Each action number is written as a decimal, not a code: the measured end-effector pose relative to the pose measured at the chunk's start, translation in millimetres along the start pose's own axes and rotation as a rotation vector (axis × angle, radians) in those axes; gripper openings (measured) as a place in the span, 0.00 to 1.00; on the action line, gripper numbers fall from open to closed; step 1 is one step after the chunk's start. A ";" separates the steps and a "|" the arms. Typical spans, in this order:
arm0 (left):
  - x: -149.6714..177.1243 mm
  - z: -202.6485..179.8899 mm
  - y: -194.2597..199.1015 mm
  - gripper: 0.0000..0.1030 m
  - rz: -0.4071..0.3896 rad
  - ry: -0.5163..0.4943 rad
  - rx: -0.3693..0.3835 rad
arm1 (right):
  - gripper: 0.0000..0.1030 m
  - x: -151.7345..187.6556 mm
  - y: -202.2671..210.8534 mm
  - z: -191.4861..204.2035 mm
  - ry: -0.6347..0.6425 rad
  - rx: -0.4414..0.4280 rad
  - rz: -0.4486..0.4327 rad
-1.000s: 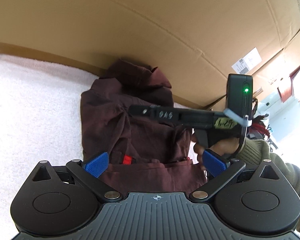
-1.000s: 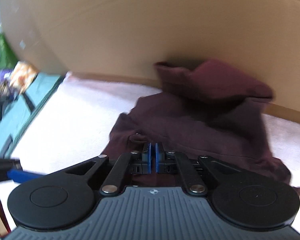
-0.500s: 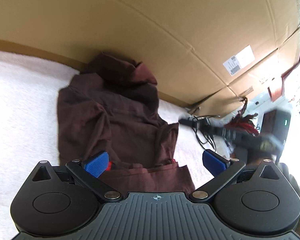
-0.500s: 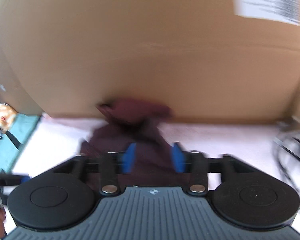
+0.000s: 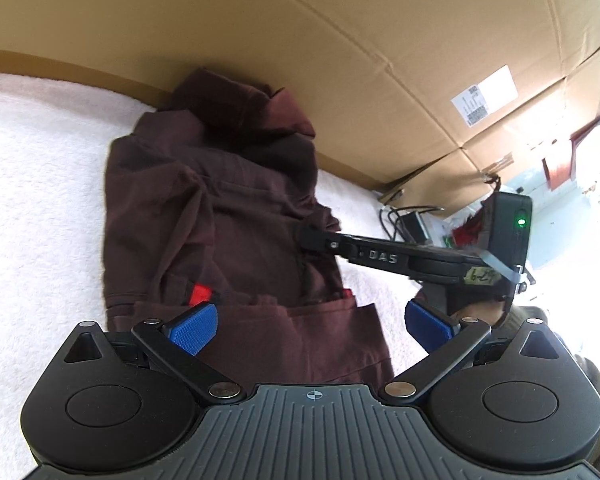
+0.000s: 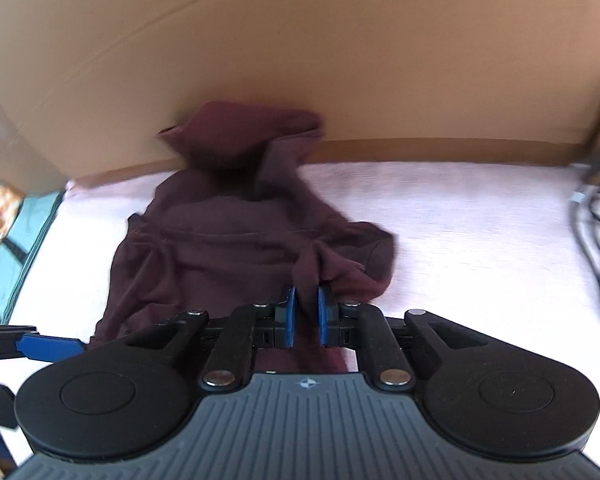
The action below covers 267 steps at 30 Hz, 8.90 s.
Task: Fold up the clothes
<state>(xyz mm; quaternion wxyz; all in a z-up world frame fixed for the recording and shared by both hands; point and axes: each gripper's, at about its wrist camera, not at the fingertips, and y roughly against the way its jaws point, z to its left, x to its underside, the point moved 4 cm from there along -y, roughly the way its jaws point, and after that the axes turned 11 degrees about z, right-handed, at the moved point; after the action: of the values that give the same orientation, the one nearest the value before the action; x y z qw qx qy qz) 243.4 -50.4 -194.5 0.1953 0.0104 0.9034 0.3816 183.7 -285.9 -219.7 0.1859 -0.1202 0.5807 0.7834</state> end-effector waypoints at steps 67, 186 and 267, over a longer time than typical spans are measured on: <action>15.4 23.1 13.0 1.00 0.010 0.125 -0.064 | 0.38 -9.3 -22.0 101.2 0.398 0.094 0.091; 148.6 30.6 42.5 0.11 0.141 0.148 -0.172 | 0.18 216.2 93.0 6.0 -0.195 -0.339 0.133; 17.3 -67.8 -86.9 0.80 0.229 -0.080 0.081 | 0.04 21.0 -2.8 -82.9 -0.171 -0.566 0.106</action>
<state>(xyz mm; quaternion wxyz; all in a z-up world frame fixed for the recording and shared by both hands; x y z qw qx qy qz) 214.3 -155.5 -217.9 0.1858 0.1367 0.9024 0.3639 163.7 -361.2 -255.2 0.1521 -0.0706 0.3272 0.9300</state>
